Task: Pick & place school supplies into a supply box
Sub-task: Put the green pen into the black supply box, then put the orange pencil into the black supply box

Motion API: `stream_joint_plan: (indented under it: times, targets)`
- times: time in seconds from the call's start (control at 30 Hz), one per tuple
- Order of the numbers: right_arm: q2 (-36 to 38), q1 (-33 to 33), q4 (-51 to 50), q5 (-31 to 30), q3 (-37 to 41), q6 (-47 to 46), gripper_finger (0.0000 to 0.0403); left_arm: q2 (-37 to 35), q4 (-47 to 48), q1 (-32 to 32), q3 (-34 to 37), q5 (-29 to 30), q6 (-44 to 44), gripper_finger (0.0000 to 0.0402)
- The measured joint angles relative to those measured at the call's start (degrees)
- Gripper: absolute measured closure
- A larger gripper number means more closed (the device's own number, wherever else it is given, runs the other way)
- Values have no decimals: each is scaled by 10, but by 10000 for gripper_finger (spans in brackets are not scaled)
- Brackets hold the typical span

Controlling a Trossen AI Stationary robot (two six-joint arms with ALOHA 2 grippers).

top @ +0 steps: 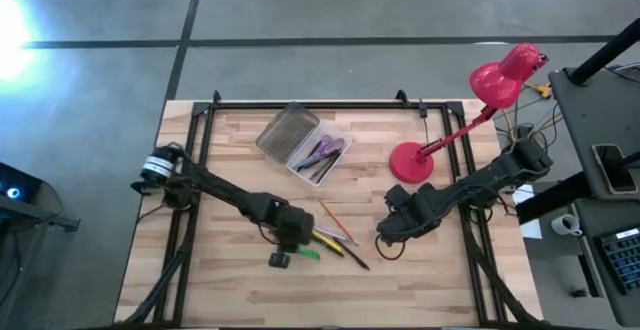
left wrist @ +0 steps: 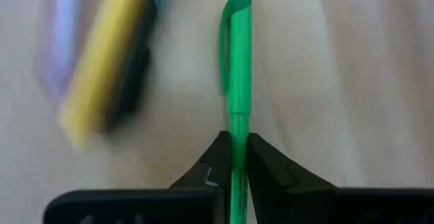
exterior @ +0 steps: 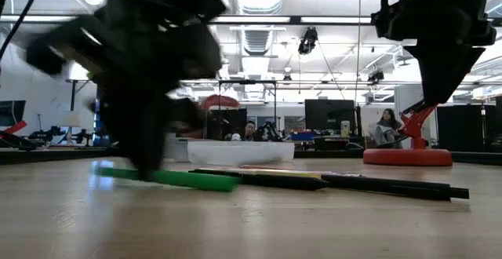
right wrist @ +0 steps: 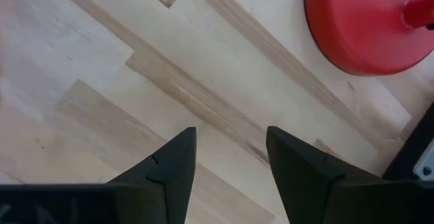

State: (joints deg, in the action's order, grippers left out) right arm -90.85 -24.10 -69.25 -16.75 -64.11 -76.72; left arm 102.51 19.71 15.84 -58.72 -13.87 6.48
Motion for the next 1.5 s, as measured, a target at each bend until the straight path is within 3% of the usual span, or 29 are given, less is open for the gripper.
stream_joint_plan:
  times: [0.13,0.3,0.43,0.53,0.67,0.8,1.0,1.13,1.33,1.5]
  targets:
    - [0,0,0,-5,-3,12,232,-100,-17,0,25,8,158,391]
    - [1,0,4,-39,-2,-10,232,-232,-18,-35,66,158,372,391]
    - [1,1,32,-74,-1,-8,232,-310,-74,-119,99,239,440,390]
    - [1,8,57,-87,-1,1,232,-307,-103,-208,111,235,439,389]
    - [1,32,90,-89,0,21,232,-255,-129,-313,101,150,396,389]
    - [1,61,108,-89,-2,19,232,-171,-122,-365,78,86,337,388]
    - [1,88,139,-89,-3,22,232,-55,-126,-395,14,77,294,383]
    - [0,89,164,-87,-3,36,232,-15,-127,-399,-34,80,265,358]
    - [0,89,186,-56,-3,68,232,-13,-77,-400,-82,101,204,311]
    - [0,89,195,-27,-3,145,232,-54,-22,-392,-79,84,163,287]
